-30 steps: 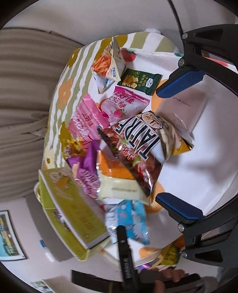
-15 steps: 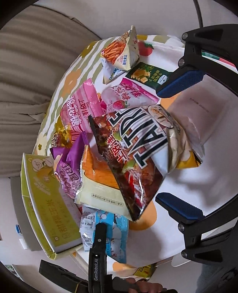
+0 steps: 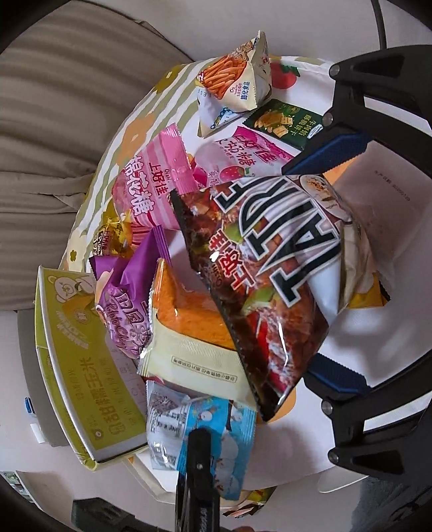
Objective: Organize snacks
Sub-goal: 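Grasp the white-blue bag with the left tool while the right tool grasps the TATRE bag, then lower both bags into the green box and open both tools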
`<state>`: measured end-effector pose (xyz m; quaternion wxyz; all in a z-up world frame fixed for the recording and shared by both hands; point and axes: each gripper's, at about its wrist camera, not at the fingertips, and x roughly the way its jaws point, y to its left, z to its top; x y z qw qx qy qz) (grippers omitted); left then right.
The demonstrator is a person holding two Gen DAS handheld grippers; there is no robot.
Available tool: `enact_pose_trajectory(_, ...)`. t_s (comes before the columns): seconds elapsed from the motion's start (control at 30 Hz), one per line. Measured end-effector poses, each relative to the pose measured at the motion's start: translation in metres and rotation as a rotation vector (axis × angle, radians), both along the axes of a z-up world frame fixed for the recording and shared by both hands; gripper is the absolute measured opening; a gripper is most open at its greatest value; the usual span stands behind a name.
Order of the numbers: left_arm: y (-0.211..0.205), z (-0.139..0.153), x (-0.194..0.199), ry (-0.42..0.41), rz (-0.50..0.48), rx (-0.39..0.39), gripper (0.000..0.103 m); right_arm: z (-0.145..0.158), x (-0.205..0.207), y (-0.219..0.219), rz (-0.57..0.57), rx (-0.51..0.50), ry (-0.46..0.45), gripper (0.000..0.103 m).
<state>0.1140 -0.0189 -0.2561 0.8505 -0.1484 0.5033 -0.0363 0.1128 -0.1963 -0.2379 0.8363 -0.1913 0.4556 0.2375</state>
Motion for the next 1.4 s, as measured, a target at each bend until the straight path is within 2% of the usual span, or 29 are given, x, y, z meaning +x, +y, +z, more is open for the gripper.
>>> enact_pose_trajectory(0.17, 0.002, 0.008, -0.007, -0.014, -0.022, 0.036, 0.054, -0.004, -0.002, -0.002, 0.012, -0.035, -0.004, 0.079)
enact_pose_trajectory(0.2, 0.002, 0.009, -0.007, -0.016, -0.026, 0.042, 0.054, -0.004, -0.002, -0.001, 0.013, -0.045, -0.01, 0.071)
enact_pose_trajectory(0.27, 0.003, 0.012, -0.009, -0.019, -0.037, 0.049, 0.054, -0.001, -0.002, -0.004, 0.014, -0.038, -0.007, 0.07)
enact_pose_trajectory(0.33, 0.003, 0.015, -0.011, -0.023, -0.047, 0.057, 0.053, 0.001, -0.003, -0.007, 0.001, -0.029, -0.009, 0.065)
enact_pose_trajectory(0.5, -0.002, 0.029, -0.017, -0.049, -0.082, 0.081, 0.053, 0.009, -0.006, -0.012, -0.038, 0.005, -0.002, 0.063)
enact_pose_trajectory(0.7, -0.012, 0.056, -0.028, -0.101, -0.133, 0.093, 0.053, 0.038, -0.013, -0.015, -0.091, 0.082, -0.021, 0.063)
enact_pose_trajectory(0.97, -0.009, 0.115, -0.038, -0.206, -0.146, 0.087, 0.053, 0.089, -0.033, -0.005, -0.105, 0.139, -0.066, 0.063)
enact_pose_trajectory(1.03, 0.0, 0.134, -0.037, -0.247, -0.135, 0.083, 0.053, 0.105, -0.033, 0.0, -0.106, 0.153, -0.083, 0.063)
enact_pose_trajectory(1.17, 0.021, 0.161, -0.026, -0.281, -0.122, 0.083, 0.053, 0.134, -0.026, 0.017, -0.108, 0.183, -0.105, 0.063)
enact_pose_trajectory(1.4, 0.081, 0.188, 0.005, -0.3, -0.106, 0.088, 0.053, 0.183, -0.007, 0.07, -0.128, 0.259, -0.156, 0.063)
